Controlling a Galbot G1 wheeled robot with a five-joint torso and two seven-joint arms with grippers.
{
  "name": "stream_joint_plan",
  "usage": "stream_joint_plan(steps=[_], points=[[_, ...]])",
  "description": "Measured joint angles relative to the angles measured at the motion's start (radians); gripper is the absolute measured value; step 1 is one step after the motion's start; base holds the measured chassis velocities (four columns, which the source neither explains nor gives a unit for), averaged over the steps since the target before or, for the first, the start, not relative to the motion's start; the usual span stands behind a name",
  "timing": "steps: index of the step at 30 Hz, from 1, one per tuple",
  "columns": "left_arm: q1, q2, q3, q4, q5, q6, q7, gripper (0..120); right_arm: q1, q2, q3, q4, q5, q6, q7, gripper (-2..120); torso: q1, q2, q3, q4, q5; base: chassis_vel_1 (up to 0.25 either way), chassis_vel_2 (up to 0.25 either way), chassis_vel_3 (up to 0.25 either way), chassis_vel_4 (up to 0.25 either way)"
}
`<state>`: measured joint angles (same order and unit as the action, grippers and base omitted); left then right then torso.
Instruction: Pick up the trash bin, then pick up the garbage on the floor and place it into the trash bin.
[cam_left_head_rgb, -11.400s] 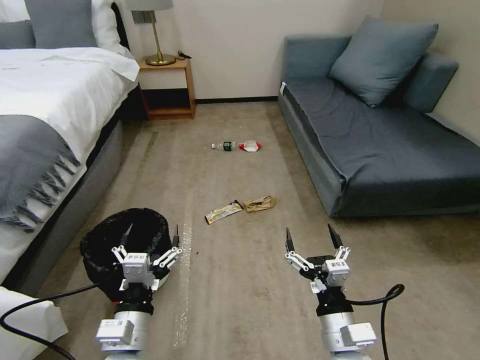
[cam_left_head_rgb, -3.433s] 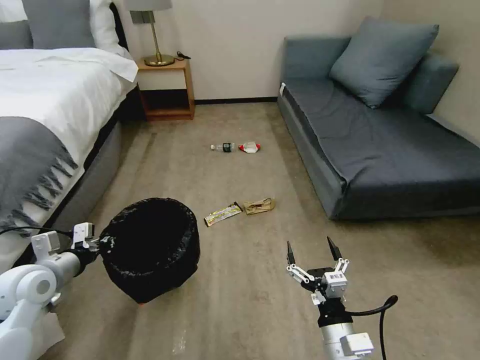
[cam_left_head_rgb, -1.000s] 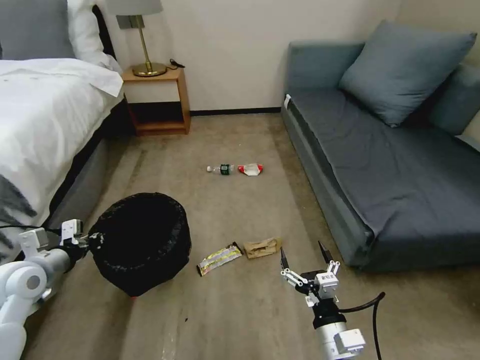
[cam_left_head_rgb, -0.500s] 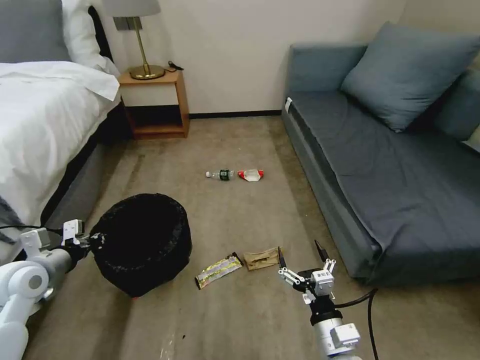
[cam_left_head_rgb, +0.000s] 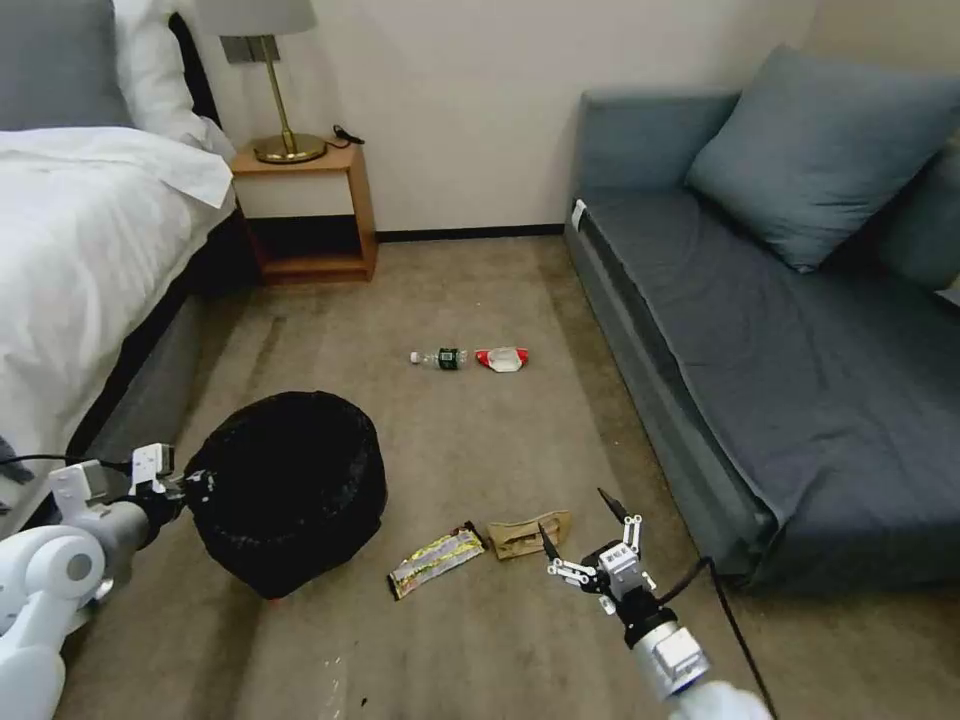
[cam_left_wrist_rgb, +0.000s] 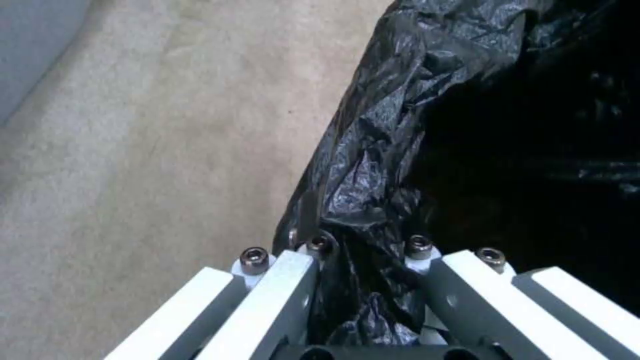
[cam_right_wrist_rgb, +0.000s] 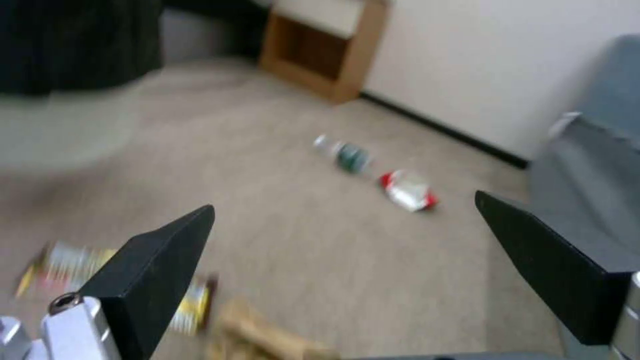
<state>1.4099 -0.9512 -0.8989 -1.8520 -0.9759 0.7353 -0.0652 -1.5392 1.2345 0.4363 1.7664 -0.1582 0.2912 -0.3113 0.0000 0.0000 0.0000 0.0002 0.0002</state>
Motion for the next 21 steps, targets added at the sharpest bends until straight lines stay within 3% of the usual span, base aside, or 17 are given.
stream_joint_plan(steps=[3, 8, 10, 11, 14, 21], points=[[0.002, -0.004, 0.0, -0.004, 0.005, 0.0, -0.001, 4, 0.077, -0.08, -0.025, -0.092, 0.014, 0.003, -0.071, 100, 0.0, 0.0, 0.0, -0.0002, -0.0001, 0.0, 0.0, 0.0, 0.0], [0.007, -0.01, -0.001, -0.01, 0.011, 0.0, -0.003, 4, 0.186, -0.137, -0.104, -0.217, 0.024, 0.026, -0.117, 100, 0.0, 0.0, 0.0, -0.0004, 0.0, 0.0, 0.0, 0.0, 0.0], [0.012, -0.016, -0.008, -0.017, 0.016, 0.0, -0.006, 4, 0.299, -0.162, -0.169, -0.326, 0.036, 0.066, -0.188, 100, 0.0, 0.0, 0.0, -0.0002, 0.0001, 0.0, 0.0, 0.0, 0.0], [0.012, -0.016, -0.008, -0.017, 0.016, 0.0, -0.006, 4, 0.299, -0.162, -0.169, -0.326, 0.036, 0.066, -0.188, 100, 0.0, 0.0, 0.0, -0.0002, 0.0001, 0.0, 0.0, 0.0, 0.0], [0.026, -0.02, -0.023, -0.028, 0.018, 0.0, -0.009, 4, 0.438, -0.164, -0.217, -0.451, 0.057, 0.112, -0.328, 100, 0.0, 0.0, 0.0, -0.0001, -0.0001, 0.0, 0.0, 0.0, 0.0], [0.05, -0.032, -0.044, -0.042, 0.025, 0.0, -0.009, 4, 0.603, -0.141, -0.285, -0.626, 0.025, 0.131, -0.452, 100, 0.0, 0.0, 0.0, -0.0001, -0.0003, 0.0, 0.0, 0.0, 0.0]])
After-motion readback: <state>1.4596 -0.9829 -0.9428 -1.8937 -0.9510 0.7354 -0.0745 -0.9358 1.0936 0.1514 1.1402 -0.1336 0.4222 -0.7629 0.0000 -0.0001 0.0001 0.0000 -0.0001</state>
